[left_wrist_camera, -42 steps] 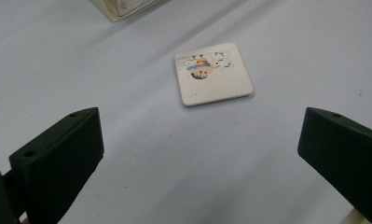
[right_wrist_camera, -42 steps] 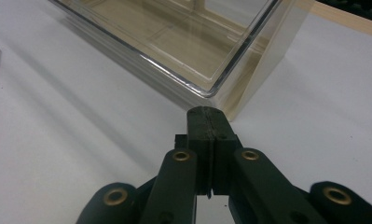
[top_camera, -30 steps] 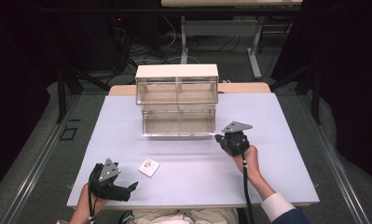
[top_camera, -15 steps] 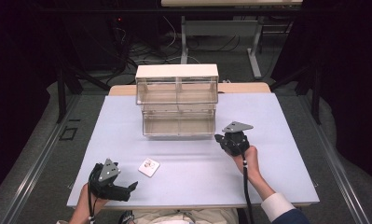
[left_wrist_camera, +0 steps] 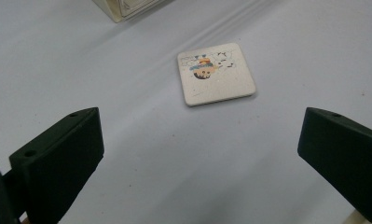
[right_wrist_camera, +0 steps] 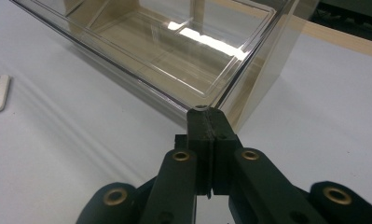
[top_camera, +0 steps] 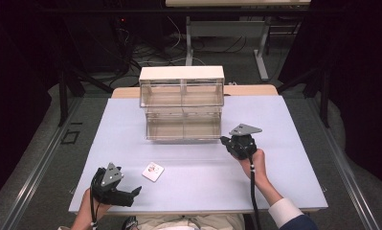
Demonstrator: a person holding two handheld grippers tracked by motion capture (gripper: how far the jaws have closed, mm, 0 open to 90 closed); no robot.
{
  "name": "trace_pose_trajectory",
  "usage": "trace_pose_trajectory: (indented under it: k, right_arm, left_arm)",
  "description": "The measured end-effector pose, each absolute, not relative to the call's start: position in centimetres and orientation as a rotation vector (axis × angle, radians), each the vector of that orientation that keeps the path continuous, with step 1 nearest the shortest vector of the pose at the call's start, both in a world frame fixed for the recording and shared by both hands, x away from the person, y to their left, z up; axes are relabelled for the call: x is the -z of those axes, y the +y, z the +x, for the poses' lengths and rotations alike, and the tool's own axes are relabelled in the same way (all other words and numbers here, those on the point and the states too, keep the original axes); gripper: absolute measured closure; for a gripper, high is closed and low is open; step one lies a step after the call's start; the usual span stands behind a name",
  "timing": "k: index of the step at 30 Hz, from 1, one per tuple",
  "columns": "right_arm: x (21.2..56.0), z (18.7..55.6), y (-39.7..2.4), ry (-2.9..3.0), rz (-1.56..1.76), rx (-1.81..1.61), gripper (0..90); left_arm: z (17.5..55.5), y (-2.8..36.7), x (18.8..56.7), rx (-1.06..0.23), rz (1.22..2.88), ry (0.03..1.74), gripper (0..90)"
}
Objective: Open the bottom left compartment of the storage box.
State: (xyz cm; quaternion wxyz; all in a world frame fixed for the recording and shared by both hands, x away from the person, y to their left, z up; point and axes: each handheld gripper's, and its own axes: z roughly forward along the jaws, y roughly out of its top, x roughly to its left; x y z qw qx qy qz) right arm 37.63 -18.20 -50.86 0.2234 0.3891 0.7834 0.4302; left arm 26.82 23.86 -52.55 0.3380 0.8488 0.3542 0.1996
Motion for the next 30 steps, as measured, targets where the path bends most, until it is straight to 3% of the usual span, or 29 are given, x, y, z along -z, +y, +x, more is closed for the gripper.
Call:
trace_pose_trajectory:
  k: [30]
  right_arm:
    - [49.1, 38.2, -18.1, 2.108, 1.047, -1.265, 90.0]
  left_arm:
    - [26.9, 23.8, 52.7, -0.52, 2.205, 0.924, 0.2]
